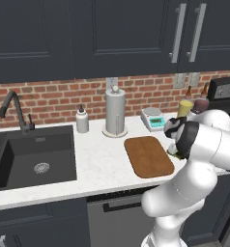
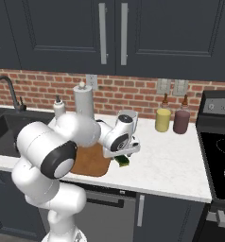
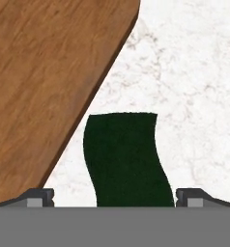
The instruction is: Pick up the sponge from the counter and clean the cutting board by briefly scrubbing or pressing down on the cutting board. Once finished, release the sponge.
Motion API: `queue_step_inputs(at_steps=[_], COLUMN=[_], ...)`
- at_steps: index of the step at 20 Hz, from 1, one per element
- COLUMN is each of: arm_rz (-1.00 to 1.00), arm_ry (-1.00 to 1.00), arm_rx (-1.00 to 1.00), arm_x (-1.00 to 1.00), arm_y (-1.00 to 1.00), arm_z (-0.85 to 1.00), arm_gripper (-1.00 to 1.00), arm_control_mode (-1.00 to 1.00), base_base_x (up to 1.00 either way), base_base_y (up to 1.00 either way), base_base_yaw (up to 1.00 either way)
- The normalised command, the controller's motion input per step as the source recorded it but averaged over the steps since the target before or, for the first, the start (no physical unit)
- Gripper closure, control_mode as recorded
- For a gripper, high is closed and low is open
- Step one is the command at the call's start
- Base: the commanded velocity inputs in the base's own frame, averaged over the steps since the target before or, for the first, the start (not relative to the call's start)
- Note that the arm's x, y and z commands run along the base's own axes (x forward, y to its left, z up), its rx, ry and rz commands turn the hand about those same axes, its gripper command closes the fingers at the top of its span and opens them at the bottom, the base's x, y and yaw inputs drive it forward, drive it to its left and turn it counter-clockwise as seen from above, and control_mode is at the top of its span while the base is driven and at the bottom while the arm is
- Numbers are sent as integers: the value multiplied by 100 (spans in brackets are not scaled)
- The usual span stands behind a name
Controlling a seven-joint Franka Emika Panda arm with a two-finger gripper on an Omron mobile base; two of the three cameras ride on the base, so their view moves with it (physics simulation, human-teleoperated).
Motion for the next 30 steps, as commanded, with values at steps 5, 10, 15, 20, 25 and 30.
queue_step_inputs(at_steps=[5,10,15,20,25,30], arm_rz=[2,2,2,2,1,1], arm_ry=[1,1,0,0,0,0], arm_rx=[0,0,0,0,0,0], arm_x=[7,0,0,0,0,0], arm_y=[0,0,0,0,0,0], arm_z=[-4,-9,-7,-9,-15,-4], arm_gripper=[-100,-100,-100,-100,-100,-100], arm_control_mode=[-100,-100,-100,-100,-100,-100], base_base_x=[0,0,0,0,0,0], base_base_y=[0,0,0,0,0,0], base_base_yaw=[0,0,0,0,0,0])
